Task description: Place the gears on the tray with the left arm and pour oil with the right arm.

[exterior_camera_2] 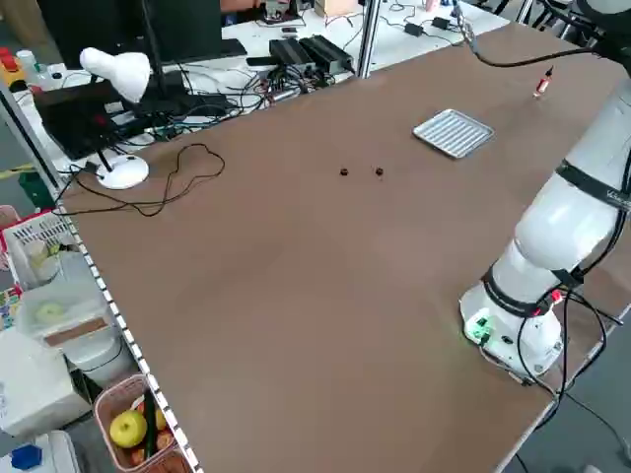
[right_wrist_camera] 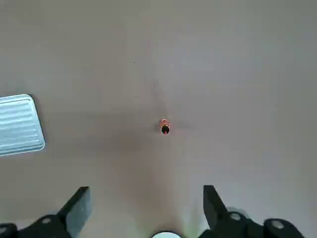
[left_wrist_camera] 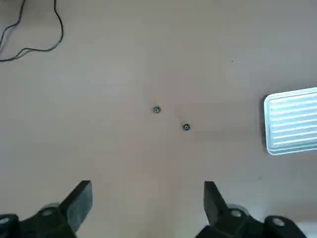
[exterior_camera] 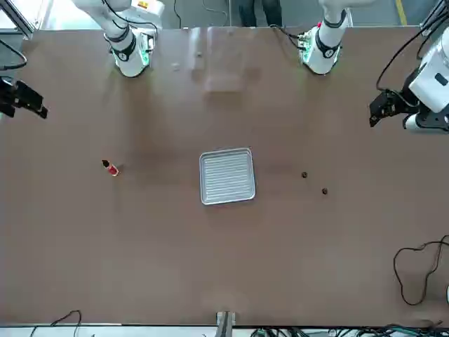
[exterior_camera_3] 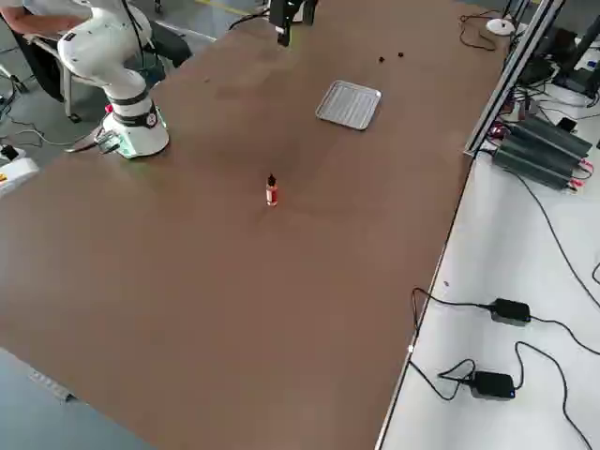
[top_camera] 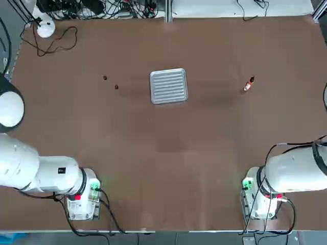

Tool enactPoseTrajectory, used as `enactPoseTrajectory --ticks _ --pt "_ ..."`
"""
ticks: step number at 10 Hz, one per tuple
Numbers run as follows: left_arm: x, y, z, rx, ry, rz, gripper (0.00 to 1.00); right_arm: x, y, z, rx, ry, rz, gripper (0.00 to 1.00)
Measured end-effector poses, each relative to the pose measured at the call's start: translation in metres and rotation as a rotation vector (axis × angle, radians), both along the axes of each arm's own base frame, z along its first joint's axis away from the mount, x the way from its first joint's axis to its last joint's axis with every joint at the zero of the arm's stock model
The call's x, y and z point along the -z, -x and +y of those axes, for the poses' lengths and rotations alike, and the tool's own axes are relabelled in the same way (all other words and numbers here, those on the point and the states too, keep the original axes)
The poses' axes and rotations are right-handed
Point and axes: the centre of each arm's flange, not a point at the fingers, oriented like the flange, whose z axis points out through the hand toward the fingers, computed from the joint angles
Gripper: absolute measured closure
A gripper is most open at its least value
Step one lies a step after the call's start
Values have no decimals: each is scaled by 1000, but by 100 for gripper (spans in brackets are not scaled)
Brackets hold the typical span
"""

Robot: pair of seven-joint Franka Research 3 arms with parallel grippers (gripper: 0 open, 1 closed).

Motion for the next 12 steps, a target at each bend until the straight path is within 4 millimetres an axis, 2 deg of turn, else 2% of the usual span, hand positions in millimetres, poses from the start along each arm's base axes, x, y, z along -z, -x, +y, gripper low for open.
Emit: enactPoseTrajectory --ticks 4,6,7,8,10,12 --pt "1 0 -5 8 0 2 1 0 -1 0 -10 -1 -6 0" --pt "18 -6 -15 13 3 7 1 5 -3 -2 -130 -8 -2 0" --pt "40 -14 -25 21 7 -8 1 9 -6 -6 -190 -13 3 0" --pt "71 -18 -36 34 10 -7 1 13 -9 -15 -241 -25 2 0" --pt "138 -20 -57 31 15 -13 1 22 -15 -53 -331 -98 -39 0" --pt "200 -6 -80 -1 4 -36 1 45 -19 -94 -418 -214 -101 0"
